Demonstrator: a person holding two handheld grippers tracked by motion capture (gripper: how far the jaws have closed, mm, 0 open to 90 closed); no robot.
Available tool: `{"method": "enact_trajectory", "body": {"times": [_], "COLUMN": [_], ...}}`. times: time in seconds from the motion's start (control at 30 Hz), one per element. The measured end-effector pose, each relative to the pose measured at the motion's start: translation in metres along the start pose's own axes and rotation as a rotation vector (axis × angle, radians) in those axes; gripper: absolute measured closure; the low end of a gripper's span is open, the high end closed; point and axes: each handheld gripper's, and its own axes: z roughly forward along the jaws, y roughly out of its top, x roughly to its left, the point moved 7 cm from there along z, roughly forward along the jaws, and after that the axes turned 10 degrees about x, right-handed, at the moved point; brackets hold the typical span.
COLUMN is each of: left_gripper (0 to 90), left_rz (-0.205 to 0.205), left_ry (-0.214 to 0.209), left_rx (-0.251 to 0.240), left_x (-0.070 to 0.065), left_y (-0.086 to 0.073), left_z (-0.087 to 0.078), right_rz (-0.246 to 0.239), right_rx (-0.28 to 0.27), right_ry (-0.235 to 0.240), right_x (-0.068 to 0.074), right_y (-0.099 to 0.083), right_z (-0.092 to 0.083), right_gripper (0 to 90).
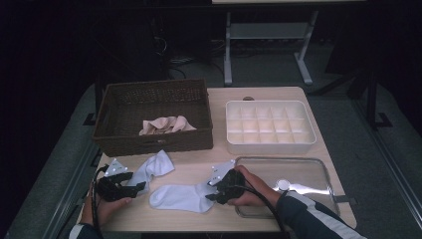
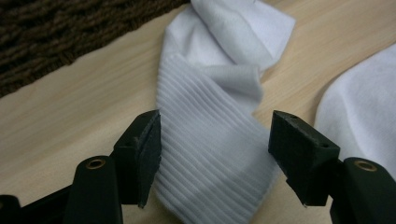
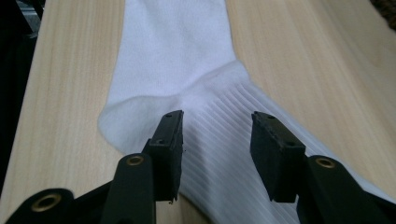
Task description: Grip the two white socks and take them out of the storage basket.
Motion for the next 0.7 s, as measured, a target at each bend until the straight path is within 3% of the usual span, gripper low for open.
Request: {"method": "enact_trajectory", "body": {"times": [0.1,0.2,0.23,0.27,0.3,0.33,0.37,0.4,0.5,0.57,0.7], "left_gripper": [39.4,46.3,46.3,54.0,58.9,75.1,78.6,81.8,83.7,83.9,83.8], "left_rz": [-0.008,-0.003,0.015,0.033,0.047,0.055,0.055,0.054,0.058,0.045,0.077], "left_ry": [0.011,0.012,0.036,0.043,0.045,0.050,0.050,0.014,-0.005,-0.062,-0.140], "left_rx": [0.004,0.008,0.021,0.029,0.037,0.043,0.043,0.028,0.018,-0.067,-0.150], "left_x": [0.003,0.005,0.007,0.008,0.008,0.009,0.009,0.008,0.007,0.000,-0.023], "left_y": [-0.001,-0.002,-0.002,-0.003,-0.003,-0.002,-0.002,0.000,0.004,0.019,0.043], "left_z": [0.002,0.003,0.003,0.002,0.001,0.001,0.001,0.001,0.001,-0.008,-0.015], "right_rz": [0.018,0.130,0.130,0.191,0.183,0.196,0.214,0.206,0.198,0.155,0.104], "right_rx": [-0.026,-0.041,-0.041,-0.017,0.000,0.041,0.022,0.006,0.004,-0.022,-0.032], "right_ry": [-0.041,-0.088,-0.088,-0.112,-0.119,-0.128,-0.108,-0.090,-0.081,-0.035,0.013], "right_x": [-0.009,-0.023,-0.023,-0.029,-0.032,-0.035,-0.035,-0.037,-0.037,-0.036,-0.025], "right_y": [-0.003,-0.006,-0.006,-0.009,-0.012,-0.018,-0.018,-0.018,-0.018,-0.014,-0.007], "right_z": [-0.012,-0.018,-0.018,-0.015,-0.012,-0.005,-0.005,-0.003,-0.002,0.001,0.005], "right_gripper": [56.0,57.1,57.1,58.6,60.1,62.9,64.0,64.2,65.0,65.1,63.4]}}
